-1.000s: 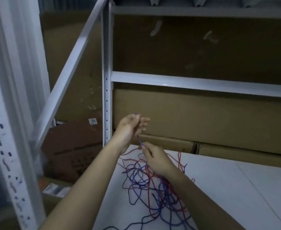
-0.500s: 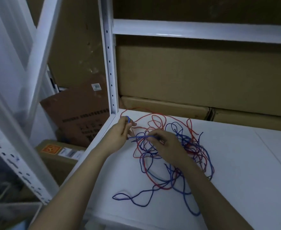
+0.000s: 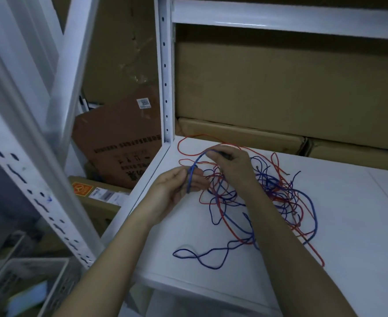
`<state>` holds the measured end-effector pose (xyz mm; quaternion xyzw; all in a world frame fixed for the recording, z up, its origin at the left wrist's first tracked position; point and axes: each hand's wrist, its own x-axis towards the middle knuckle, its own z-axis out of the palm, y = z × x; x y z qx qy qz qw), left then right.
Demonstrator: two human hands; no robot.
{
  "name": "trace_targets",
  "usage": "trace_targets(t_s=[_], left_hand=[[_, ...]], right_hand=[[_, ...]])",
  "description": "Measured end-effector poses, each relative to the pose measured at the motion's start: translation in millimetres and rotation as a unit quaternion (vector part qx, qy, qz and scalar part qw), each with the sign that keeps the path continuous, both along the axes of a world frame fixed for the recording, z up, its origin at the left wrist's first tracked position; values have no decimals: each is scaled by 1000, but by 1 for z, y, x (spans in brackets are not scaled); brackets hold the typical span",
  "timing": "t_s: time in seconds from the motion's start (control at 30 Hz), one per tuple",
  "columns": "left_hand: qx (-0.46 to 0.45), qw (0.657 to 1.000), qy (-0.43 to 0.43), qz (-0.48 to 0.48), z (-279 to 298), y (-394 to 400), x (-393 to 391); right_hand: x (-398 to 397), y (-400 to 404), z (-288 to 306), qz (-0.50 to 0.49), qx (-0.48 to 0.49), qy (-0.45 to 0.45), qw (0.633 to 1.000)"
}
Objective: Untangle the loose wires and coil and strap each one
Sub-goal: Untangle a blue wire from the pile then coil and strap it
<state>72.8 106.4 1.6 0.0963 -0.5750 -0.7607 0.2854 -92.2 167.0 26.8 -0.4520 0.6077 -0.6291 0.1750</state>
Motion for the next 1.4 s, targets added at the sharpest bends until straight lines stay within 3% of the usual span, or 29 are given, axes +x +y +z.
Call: trace_targets(t_s=[0.13, 0.23, 0.4, 0.53, 0.63, 0.73, 0.8, 0.87, 1.0, 1.13, 1.27, 1.4], left_hand=[[-18, 1000, 5, -2, 4, -5, 6], [-43, 997, 1, 60, 7, -10, 0], [-10, 992, 12, 129, 12, -23, -20], [-37, 969, 21, 243, 21, -38, -37], [-162, 945, -43, 282, 21, -46, -39], [-386, 861, -186, 274, 13, -47, -32], [-447, 829, -232, 244, 10, -42, -28], [-458, 827, -240, 218, 11, -30, -27], [-385, 877, -209, 198, 22, -1, -30], [-459, 823, -275, 191, 27, 12, -20], [-467, 812, -319, 148, 28, 33, -12], [-376, 879, -270, 115, 36, 63, -8]], right_hand=[[17, -11, -15, 17, 85, -16, 996], [28, -18, -26, 27, 166, 34, 985], [35, -16, -41, 99, 239, 104, 960], [39, -1, -43, 139, 289, 136, 937], [36, 20, -38, 126, 258, 166, 943], [26, 44, -26, 96, 216, 192, 952], [20, 57, -14, 95, 199, 186, 958], [21, 66, -4, 129, 217, 192, 948], [33, 80, -3, 178, 301, 286, 892], [24, 97, 7, 98, 148, 223, 959], [11, 103, 9, 23, 48, 185, 981], [6, 97, 8, -34, 9, 152, 988]])
